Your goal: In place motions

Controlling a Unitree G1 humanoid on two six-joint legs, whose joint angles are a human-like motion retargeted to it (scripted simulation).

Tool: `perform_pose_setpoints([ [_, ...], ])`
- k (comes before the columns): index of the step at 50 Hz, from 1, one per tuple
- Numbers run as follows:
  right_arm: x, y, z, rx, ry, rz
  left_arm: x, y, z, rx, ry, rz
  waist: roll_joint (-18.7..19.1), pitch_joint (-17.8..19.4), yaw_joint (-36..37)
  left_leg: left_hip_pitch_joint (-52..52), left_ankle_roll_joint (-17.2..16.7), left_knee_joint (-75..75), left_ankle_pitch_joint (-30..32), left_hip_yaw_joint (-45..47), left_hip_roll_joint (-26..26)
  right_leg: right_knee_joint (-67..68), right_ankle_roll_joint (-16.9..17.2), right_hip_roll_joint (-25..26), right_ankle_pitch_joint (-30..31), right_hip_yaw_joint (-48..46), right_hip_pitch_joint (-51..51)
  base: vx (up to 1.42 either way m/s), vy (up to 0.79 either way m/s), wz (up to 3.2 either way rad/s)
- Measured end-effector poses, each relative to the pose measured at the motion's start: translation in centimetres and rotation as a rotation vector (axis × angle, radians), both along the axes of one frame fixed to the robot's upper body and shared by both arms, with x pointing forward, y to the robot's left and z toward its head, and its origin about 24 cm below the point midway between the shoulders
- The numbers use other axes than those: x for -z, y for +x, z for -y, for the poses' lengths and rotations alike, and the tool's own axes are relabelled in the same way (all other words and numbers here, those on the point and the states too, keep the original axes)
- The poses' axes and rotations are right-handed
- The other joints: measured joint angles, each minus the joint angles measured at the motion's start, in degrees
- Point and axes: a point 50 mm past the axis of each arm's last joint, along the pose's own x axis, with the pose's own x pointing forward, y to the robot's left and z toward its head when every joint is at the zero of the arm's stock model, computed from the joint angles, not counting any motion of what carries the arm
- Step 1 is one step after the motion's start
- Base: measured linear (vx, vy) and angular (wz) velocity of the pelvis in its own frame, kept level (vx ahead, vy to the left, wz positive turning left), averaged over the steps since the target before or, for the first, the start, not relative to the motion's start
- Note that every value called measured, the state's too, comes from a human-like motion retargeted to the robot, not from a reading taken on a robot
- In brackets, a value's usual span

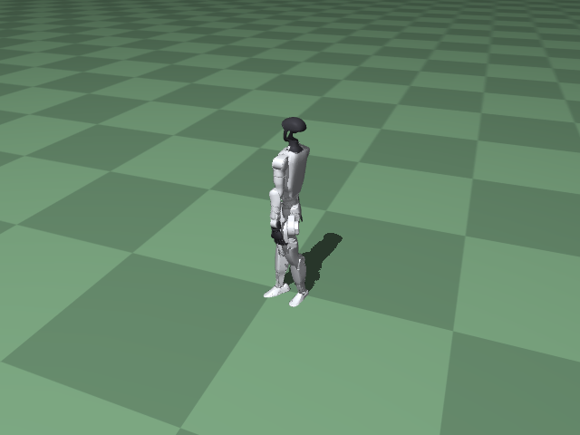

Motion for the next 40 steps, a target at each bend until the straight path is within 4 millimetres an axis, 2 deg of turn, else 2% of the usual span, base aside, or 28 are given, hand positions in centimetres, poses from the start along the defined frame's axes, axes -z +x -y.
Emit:
perform_pose_setpoints([
  [6,-0.1,0.5,0.0,0.023,-0.001,0.013,0.1,0.6,0.4,0.019,-0.018,0.015,0.7,0.5,-1.0,0.5,-0.8,0.5,-0.7,2.3,-0.1,-0.3,3.9,0.1,0.5,0.8,-0.3,0.03,0.12,-0.54],
  [13,-0.1,0.7,0.0,0.024,-0.010,0.016,0.2,1.1,1.0,0.032,-0.040,0.027,1.3,0.5,-2.2,0.6,-1.2,1.5,-0.9,2.8,0.2,0.0,4.1,0.4,1.6,0.8,-1.0,0.04,0.02,-0.15],
  [20,-0.1,0.9,0.0,-0.014,-0.011,0.023,0.2,1.3,1.3,0.048,-0.053,0.039,1.5,0.5,-2.8,0.5,-1.0,2.0,-0.9,1.7,0.4,0.7,2.8,0.7,2.2,0.3,-1.4,0.00,-0.01,0.03],
  [29,0.0,-0.1,0.1,0.031,-0.011,0.006,0.2,1.4,0.9,0.058,-0.041,0.040,1.2,0.2,-0.2,-0.2,-0.1,0.9,-0.2,-0.3,0.6,-0.4,-1.7,0.1,1.3,0.3,1.2,-0.03,-0.12,0.36],
  [35,0.0,-1.0,0.4,0.108,-0.007,-0.013,0.2,2.2,0.8,0.061,-0.040,0.068,-0.1,0.4,3.0,-0.8,1.2,0.9,0.8,-3.3,1.0,-1.0,-3.4,-3.0,-1.3,-5.3,3.9,-0.04,-0.24,0.91],
  [40,-0.1,-1.5,1.0,0.145,-0.007,-0.028,0.2,2.7,0.5,0.070,-0.033,0.082,-1.6,0.6,4.9,-2.5,2.7,2.4,1.6,-10.1,0.9,-0.1,-4.0,-7.0,-4.1,-13.6,5.1,-0.02,-0.33,1.60],
])
